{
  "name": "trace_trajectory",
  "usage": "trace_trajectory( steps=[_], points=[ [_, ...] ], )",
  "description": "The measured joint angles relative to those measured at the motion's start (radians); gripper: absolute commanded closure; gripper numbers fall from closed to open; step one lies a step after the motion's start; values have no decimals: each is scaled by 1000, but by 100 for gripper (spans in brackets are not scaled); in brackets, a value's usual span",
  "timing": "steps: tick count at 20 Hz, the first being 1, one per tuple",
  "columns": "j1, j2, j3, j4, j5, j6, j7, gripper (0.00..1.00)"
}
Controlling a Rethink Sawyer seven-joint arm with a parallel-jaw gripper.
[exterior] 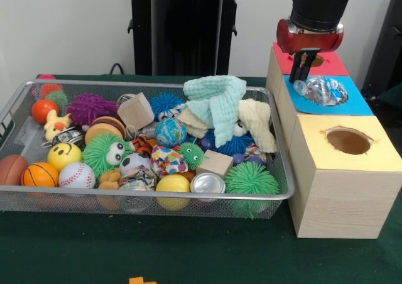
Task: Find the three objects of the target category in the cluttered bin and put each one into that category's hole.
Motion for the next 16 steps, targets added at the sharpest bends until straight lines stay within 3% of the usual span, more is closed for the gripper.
trace_trajectory(
  steps=[16],
  points=[
    [26,4,-21,-14,-1,7,0,100]
  ],
)
